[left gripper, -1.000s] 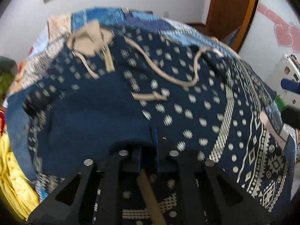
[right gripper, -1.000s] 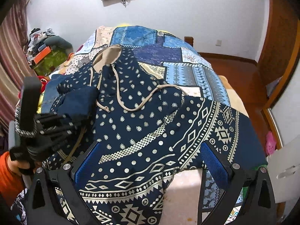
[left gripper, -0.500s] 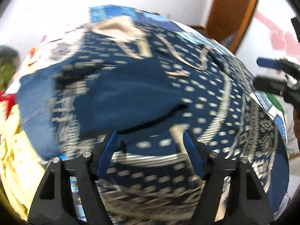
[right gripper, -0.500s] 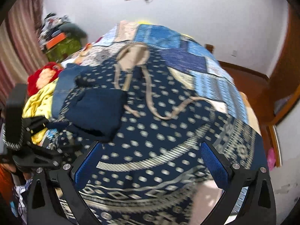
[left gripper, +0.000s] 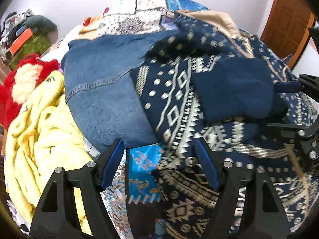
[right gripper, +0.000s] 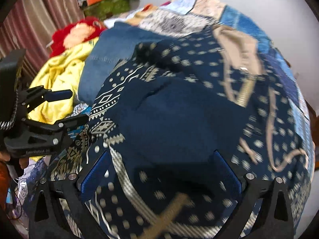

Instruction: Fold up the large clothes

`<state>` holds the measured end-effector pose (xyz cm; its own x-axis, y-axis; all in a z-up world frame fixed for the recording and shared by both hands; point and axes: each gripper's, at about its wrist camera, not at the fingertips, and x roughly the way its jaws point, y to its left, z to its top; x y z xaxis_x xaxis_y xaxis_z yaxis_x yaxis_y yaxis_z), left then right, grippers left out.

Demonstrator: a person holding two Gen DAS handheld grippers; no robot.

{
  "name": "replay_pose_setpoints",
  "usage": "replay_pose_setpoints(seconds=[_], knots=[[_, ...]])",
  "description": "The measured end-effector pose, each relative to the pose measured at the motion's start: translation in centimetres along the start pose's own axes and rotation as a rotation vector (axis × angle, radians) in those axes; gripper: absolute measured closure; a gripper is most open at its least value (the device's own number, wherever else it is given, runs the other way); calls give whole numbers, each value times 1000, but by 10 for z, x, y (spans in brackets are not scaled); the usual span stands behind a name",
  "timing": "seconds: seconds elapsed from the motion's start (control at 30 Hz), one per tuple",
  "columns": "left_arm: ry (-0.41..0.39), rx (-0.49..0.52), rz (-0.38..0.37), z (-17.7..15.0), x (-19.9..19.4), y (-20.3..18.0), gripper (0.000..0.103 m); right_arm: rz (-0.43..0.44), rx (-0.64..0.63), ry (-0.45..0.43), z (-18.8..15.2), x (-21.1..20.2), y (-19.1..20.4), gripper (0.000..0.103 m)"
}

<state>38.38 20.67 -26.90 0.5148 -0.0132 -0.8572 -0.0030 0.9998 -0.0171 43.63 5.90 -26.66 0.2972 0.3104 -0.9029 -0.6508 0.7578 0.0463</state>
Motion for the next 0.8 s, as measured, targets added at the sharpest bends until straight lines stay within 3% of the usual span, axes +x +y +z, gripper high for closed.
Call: replay_pose_setpoints(seconds=[0.1, 0.23, 0.33, 0.4, 0.43, 0.47, 0.5, 0.63, 0.8], knots=[[18, -23, -17, -1, 20, 8, 30, -12, -36, 26, 12, 22, 10, 15], [23, -33, -35, -3, 34, 9, 30, -98, -75, -7, 23, 40, 20, 27], [22, -33, -35, -4, 40, 8, 30, -153, -99, -75, 26, 37, 24, 45], [23, -33, -31, -4, 42, 8, 30, -144, -91, -115, 27, 30, 23, 64], [23, -33, -29, -4, 42, 7, 30, -139, -87, -129, 26, 26, 20, 69], [23, -33, -25, -4, 42, 6, 30, -147, -79, -148, 27, 20, 19, 84], [26, -31, -18, -4, 42, 6, 30, -168, -65, -169, 28, 13, 16, 88], [31, -6, 17, -1, 35, 0, 30, -148, 3, -223, 27, -15, -6, 89], [-18, 23, 26, 11, 5, -16, 30, -146, 78, -286, 15, -57, -37, 89]])
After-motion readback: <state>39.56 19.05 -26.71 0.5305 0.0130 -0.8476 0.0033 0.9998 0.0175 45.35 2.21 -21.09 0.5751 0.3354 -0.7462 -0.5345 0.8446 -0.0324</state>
